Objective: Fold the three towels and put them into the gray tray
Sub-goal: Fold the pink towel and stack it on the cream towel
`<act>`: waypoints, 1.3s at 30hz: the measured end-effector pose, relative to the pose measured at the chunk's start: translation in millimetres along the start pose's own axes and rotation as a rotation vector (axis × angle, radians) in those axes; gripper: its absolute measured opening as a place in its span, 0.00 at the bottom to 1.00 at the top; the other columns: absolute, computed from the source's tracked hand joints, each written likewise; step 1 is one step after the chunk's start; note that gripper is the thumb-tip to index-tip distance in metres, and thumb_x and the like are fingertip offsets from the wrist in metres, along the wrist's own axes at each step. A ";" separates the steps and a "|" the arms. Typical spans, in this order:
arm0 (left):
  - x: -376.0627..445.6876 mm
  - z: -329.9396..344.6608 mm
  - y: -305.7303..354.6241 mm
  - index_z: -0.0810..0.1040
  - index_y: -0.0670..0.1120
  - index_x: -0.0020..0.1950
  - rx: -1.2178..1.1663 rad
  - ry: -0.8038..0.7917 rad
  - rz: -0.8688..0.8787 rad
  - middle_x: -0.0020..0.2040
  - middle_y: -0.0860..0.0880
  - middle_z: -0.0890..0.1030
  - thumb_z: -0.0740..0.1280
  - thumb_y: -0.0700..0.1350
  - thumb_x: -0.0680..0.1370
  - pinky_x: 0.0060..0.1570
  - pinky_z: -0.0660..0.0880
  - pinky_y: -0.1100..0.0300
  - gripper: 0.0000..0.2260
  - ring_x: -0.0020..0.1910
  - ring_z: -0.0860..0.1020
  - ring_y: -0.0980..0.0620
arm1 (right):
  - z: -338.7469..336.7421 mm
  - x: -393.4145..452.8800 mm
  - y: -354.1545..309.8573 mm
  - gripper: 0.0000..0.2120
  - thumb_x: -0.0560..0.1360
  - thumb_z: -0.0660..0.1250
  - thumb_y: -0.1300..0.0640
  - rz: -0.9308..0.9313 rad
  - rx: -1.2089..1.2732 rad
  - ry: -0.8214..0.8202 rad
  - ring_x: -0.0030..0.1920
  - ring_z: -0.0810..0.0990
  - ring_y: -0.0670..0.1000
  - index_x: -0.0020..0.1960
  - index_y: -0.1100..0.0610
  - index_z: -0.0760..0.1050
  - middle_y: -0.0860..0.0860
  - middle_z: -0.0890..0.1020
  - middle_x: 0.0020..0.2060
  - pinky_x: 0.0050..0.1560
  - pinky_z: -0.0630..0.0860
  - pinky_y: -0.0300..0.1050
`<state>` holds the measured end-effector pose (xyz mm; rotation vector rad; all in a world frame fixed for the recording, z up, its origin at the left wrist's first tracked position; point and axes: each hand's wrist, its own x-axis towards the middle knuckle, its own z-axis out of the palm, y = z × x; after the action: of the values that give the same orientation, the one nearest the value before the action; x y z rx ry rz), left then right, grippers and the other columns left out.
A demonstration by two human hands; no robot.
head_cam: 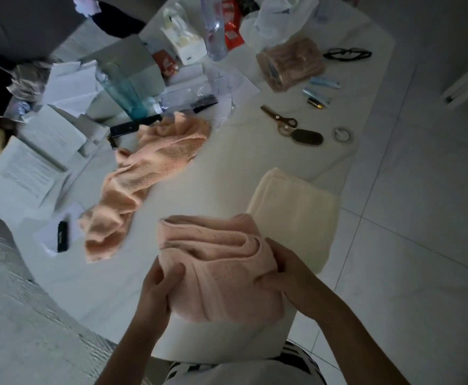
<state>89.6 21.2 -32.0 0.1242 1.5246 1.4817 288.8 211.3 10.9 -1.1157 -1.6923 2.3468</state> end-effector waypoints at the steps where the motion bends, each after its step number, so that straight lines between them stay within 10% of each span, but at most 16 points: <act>1: -4.9 -8.6 -0.7 0.79 0.47 0.66 0.058 0.039 0.002 0.62 0.41 0.83 0.78 0.59 0.70 0.52 0.81 0.49 0.29 0.61 0.82 0.40 | 6.4 6.2 10.8 0.26 0.64 0.71 0.56 0.046 0.012 0.012 0.58 0.80 0.60 0.62 0.57 0.76 0.59 0.82 0.56 0.59 0.76 0.60; 7: 5.3 -44.1 -28.3 0.68 0.43 0.71 0.361 0.261 -0.456 0.59 0.39 0.80 0.79 0.56 0.69 0.43 0.74 0.53 0.37 0.51 0.80 0.43 | 32.4 28.0 86.7 0.13 0.75 0.66 0.47 0.439 -0.345 0.256 0.48 0.79 0.48 0.55 0.52 0.76 0.48 0.80 0.48 0.55 0.77 0.54; 10: 16.8 -45.5 -21.1 0.64 0.45 0.74 0.467 0.230 -0.378 0.61 0.43 0.78 0.76 0.61 0.71 0.46 0.78 0.53 0.39 0.53 0.81 0.47 | 44.2 30.7 85.6 0.22 0.76 0.64 0.39 0.304 -0.328 0.329 0.52 0.76 0.43 0.65 0.47 0.72 0.43 0.78 0.56 0.52 0.73 0.45; 16: 7.7 -24.3 -23.4 0.62 0.45 0.74 0.867 0.175 -0.173 0.66 0.41 0.76 0.72 0.65 0.73 0.54 0.80 0.46 0.39 0.58 0.79 0.41 | 70.3 53.8 63.0 0.23 0.79 0.62 0.56 0.081 -0.360 0.449 0.68 0.70 0.53 0.73 0.52 0.68 0.55 0.70 0.69 0.69 0.65 0.43; 21: 4.6 -26.1 -19.5 0.65 0.55 0.75 1.194 0.071 0.310 0.76 0.45 0.66 0.73 0.55 0.75 0.65 0.73 0.41 0.32 0.72 0.66 0.40 | 72.3 33.2 73.0 0.23 0.76 0.66 0.57 -0.204 -0.706 0.547 0.59 0.74 0.47 0.70 0.48 0.69 0.49 0.69 0.63 0.52 0.77 0.43; 26: 30.4 -26.6 -1.6 0.73 0.52 0.73 1.419 -0.230 0.306 0.79 0.52 0.65 0.70 0.52 0.78 0.76 0.55 0.46 0.23 0.79 0.56 0.44 | 55.1 33.9 79.1 0.12 0.77 0.66 0.53 -0.152 -0.857 0.416 0.53 0.78 0.50 0.60 0.52 0.75 0.49 0.72 0.61 0.48 0.77 0.44; 29: 36.7 -22.8 15.6 0.77 0.58 0.51 1.412 -0.409 0.425 0.54 0.57 0.82 0.65 0.52 0.77 0.72 0.56 0.48 0.04 0.64 0.75 0.53 | 49.5 34.3 80.5 0.08 0.77 0.67 0.52 -0.213 -0.821 0.389 0.44 0.77 0.46 0.54 0.53 0.75 0.49 0.75 0.57 0.43 0.74 0.40; 31: 38.5 -16.9 25.4 0.67 0.61 0.41 1.380 -0.433 0.510 0.35 0.60 0.74 0.63 0.50 0.77 0.55 0.69 0.58 0.08 0.41 0.78 0.54 | 50.9 35.0 78.7 0.08 0.77 0.67 0.52 -0.273 -0.839 0.394 0.45 0.77 0.45 0.53 0.53 0.75 0.49 0.76 0.57 0.42 0.73 0.36; 33: 45.1 -15.0 28.3 0.64 0.58 0.39 1.368 -0.424 0.525 0.31 0.58 0.69 0.61 0.50 0.78 0.35 0.65 0.61 0.09 0.30 0.72 0.53 | 55.4 39.6 76.5 0.07 0.76 0.69 0.53 -0.330 -0.893 0.446 0.50 0.77 0.49 0.51 0.54 0.77 0.50 0.78 0.56 0.45 0.74 0.40; 39: 61.2 -15.5 15.9 0.68 0.55 0.43 1.408 -0.293 0.401 0.39 0.55 0.73 0.62 0.49 0.81 0.36 0.69 0.57 0.08 0.35 0.73 0.55 | 54.9 55.3 67.8 0.05 0.79 0.63 0.50 -0.152 -0.860 0.531 0.40 0.82 0.52 0.49 0.51 0.74 0.47 0.82 0.39 0.40 0.76 0.46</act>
<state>38.7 54.2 -55.8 1.4450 2.0637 0.3389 241.2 162.8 -67.0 -1.4339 -2.4421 1.0341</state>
